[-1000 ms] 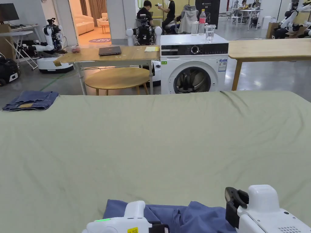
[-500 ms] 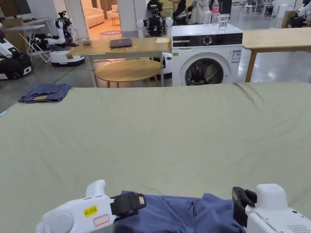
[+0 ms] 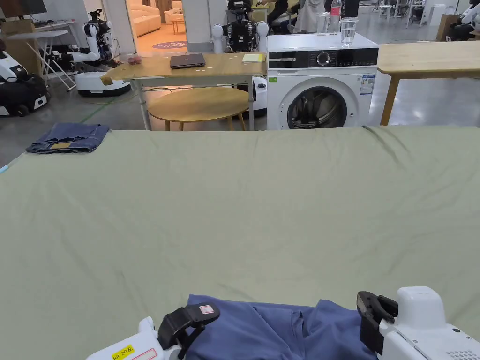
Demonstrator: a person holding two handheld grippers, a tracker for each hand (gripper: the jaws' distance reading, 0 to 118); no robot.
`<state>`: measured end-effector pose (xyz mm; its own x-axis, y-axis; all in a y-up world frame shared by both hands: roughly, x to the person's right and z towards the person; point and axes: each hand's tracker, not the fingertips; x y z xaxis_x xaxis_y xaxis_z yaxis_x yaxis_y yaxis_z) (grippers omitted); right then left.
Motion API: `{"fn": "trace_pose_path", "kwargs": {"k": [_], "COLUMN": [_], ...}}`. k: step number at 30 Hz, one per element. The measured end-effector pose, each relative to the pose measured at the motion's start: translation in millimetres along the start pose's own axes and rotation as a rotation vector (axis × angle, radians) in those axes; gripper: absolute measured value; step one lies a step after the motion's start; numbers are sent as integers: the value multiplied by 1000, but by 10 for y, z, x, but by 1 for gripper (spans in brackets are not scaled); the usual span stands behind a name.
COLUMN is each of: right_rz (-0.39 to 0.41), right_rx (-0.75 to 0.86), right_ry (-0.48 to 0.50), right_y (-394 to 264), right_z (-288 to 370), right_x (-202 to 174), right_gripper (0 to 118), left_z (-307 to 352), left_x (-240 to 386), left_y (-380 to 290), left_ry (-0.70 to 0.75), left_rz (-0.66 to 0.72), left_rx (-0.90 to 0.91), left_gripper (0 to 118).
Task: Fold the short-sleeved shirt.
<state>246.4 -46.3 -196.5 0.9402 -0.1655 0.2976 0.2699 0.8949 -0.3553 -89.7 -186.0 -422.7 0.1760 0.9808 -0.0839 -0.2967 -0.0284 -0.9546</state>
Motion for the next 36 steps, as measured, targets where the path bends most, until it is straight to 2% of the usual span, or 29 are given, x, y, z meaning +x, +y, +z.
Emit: {"fn": "trace_pose_path", "kwargs": {"k": [1, 2, 3, 6, 12, 15, 20, 24, 27, 30, 31, 32, 34, 35, 36], "right_rz": [1, 0, -1, 6, 24, 10, -12, -10, -15, -25, -23, -20, -19, -22, -26], "right_rx": [-1, -2, -2, -5, 6, 10, 12, 10, 8, 9, 8, 9, 12, 15, 17], "right_ry": [-4, -8, -10, -21, -43, -50, -61, -74, -83, -88, -91, -93, -95, -93, -91], "right_y": [1, 1, 1, 5, 40, 45, 5, -39, -58, -82, -83, -82, -74, -67, -60], "right_z": [4, 12, 22, 42, 93, 111, 156, 223, 265, 292, 296, 295, 291, 290, 284], "right_x": [8, 19, 32, 54, 122, 152, 202, 257, 315, 384, 395, 402, 409, 413, 410], "right_gripper": [0, 0, 0, 0, 0, 0, 0, 0, 0, 0, 0, 0, 0, 0, 0], "left_z": [-38, -74, -93, 29, 531, 553, -48, -682, -1082, -1275, -1294, -1270, -1155, -1065, -963], "left_x": [-24, -59, -90, -35, 746, 1243, 1751, 1671, 1420, 1173, 1112, 1107, 1249, 1372, 1503], "left_y": [2, -9, -17, 8, 279, 132, -734, -1417, -1785, -1946, -1972, -1982, -1933, -1915, -1887], "left_ry": [11, 78, 154, 114, 393, 528, 638, 665, 775, 888, 885, 865, 791, 741, 681], "left_rz": [28, 58, 75, 47, -424, -721, -1230, -1439, -1615, -1755, -1764, -1752, -1697, -1660, -1612], "left_rx": [17, 36, 54, 109, 261, 288, 204, 35, -91, -129, -119, -120, -148, -131, -119], "left_gripper": [92, 40, 13, 13, 13, 13, 13, 13, 13, 13, 16, 33, 81, 91, 91]}}
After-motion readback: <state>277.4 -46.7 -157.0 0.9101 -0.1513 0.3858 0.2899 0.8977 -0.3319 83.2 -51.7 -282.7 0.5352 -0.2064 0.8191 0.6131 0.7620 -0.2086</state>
